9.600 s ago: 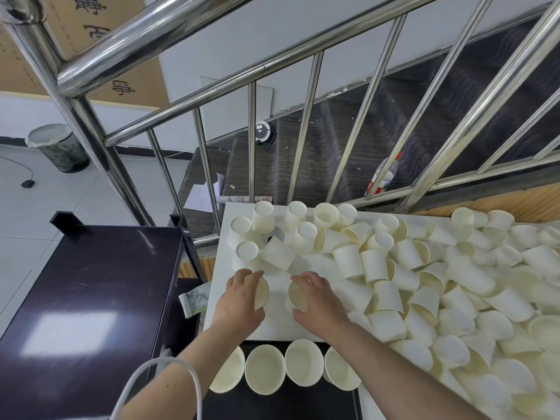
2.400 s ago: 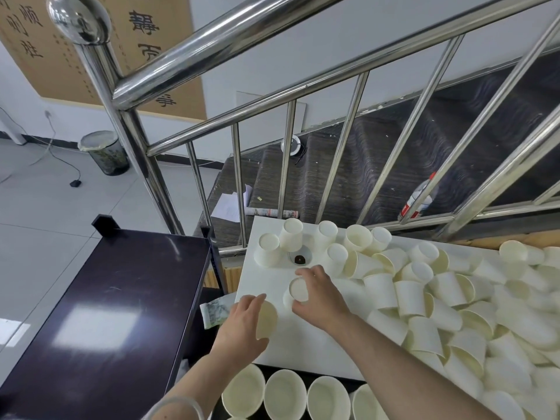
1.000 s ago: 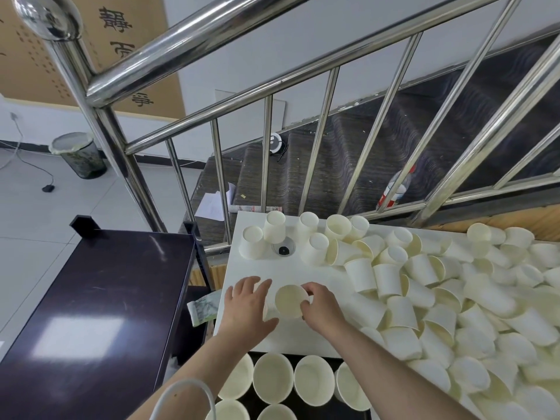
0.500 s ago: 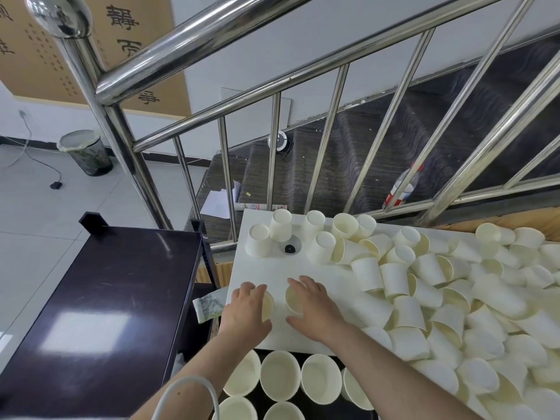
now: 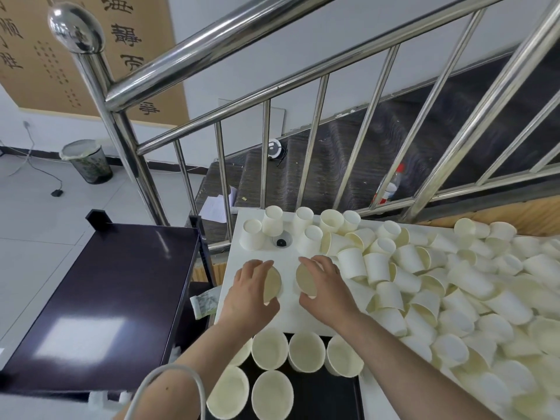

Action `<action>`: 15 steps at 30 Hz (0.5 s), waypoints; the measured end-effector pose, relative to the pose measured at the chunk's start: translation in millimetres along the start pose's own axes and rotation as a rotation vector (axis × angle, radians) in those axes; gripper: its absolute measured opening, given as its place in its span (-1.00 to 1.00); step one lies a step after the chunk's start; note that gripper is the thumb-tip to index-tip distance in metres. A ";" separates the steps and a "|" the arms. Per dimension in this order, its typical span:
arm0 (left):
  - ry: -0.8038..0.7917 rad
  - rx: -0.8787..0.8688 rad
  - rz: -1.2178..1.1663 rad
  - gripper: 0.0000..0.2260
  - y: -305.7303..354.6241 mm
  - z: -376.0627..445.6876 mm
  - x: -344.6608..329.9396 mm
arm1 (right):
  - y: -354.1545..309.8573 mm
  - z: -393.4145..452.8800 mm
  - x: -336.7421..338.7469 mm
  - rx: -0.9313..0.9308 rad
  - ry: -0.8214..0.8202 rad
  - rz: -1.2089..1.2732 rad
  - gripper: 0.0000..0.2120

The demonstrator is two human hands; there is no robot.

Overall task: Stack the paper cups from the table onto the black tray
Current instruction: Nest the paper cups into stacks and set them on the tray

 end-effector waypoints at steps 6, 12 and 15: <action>0.070 -0.096 -0.037 -0.34 48.1 -41.7 12.1 | -3.3 -53.9 39.2 0.065 0.093 0.057 -0.30; 0.007 -0.140 -0.033 -0.35 80.0 -92.6 -3.5 | 7.9 -117.4 53.5 0.045 0.020 0.055 -0.30; -0.073 -0.108 -0.009 -0.33 85.4 -113.0 -17.3 | 17.2 -146.5 52.0 0.014 -0.041 0.026 -0.31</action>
Point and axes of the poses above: each hand's wrist, its own z-axis towards the middle knuckle, its own x-axis out of the back of the hand, y = z × x, the point moved 8 cm from there along z, towards the middle knuckle, and after that the axes turned 2 degrees about z, right-handed, at the moved point
